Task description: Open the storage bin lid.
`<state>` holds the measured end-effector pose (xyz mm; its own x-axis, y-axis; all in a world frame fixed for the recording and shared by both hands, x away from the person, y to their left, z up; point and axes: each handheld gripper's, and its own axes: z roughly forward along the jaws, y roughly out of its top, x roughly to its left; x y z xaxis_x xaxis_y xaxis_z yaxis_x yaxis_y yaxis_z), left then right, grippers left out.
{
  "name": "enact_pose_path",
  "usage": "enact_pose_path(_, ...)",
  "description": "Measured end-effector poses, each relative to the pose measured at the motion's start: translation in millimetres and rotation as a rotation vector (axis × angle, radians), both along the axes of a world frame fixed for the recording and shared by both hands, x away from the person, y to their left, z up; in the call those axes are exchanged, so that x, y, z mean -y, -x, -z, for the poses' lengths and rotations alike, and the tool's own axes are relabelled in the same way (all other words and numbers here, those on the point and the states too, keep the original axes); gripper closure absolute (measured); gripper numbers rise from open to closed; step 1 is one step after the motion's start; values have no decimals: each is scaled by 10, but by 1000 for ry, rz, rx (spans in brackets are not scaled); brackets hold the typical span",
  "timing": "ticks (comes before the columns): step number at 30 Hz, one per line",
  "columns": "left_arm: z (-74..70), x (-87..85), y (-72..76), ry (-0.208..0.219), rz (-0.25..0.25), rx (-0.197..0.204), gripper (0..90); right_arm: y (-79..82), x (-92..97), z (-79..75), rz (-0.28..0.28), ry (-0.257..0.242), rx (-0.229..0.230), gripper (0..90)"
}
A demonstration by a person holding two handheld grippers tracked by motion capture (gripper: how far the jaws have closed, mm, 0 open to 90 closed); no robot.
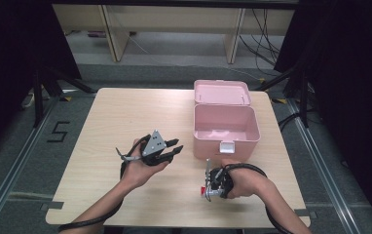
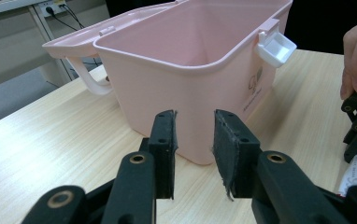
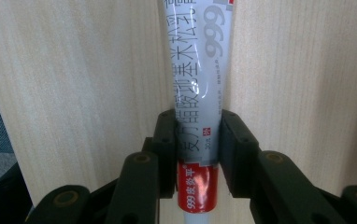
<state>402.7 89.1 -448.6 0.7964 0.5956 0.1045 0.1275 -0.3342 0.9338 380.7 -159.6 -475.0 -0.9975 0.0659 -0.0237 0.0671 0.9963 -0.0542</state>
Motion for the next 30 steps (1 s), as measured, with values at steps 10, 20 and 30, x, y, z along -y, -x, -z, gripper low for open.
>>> enact_pose_path(10, 27, -109, -56, 2, -29, -7, 673, -48, 105, -135, 44, -85, -23, 715)
enact_pose_path(20, 62, -223, -79, 2, -53, -16, 658, -53, 204, -317, 107, -93, -1, 716)
enact_pose_path(30, 48, -290, -73, 9, -72, -19, 659, -50, 282, -429, 119, -93, -1, 715)
